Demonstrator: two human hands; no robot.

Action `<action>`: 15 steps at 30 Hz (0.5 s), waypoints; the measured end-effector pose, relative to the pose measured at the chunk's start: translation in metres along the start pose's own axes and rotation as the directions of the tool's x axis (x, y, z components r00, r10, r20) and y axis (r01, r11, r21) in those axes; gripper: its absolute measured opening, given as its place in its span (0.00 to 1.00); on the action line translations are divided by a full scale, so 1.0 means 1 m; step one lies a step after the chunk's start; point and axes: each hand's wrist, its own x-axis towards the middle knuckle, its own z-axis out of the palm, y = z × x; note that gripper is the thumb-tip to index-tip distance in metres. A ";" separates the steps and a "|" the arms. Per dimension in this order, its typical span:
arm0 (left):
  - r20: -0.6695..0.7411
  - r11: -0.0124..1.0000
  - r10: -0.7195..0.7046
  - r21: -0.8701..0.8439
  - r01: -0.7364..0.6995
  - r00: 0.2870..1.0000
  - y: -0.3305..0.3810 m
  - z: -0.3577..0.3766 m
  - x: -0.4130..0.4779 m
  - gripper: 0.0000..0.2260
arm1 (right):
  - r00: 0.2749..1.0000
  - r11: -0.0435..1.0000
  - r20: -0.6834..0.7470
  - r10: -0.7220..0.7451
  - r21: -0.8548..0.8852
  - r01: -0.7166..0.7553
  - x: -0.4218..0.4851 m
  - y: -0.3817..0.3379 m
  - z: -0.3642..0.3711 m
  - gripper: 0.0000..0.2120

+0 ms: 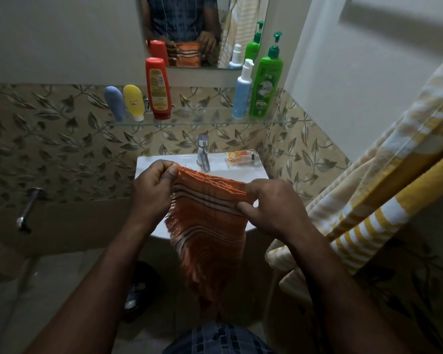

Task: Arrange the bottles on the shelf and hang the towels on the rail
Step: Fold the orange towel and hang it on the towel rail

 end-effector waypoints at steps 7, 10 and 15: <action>0.070 0.968 -0.070 -0.236 0.085 0.995 -0.004 0.004 -0.005 0.11 | 0.996 0.991 -0.087 -0.016 0.131 0.027 -0.007 0.004 0.001 0.18; 0.202 0.915 -0.100 -0.366 0.170 0.974 -0.009 0.006 -0.012 0.21 | 0.989 0.975 -0.149 -0.010 0.220 0.043 -0.007 0.000 0.000 0.15; 0.292 0.893 -0.117 -0.388 0.229 0.949 -0.035 0.015 -0.019 0.14 | 0.983 0.964 -0.182 0.022 0.263 0.027 -0.009 0.003 -0.007 0.13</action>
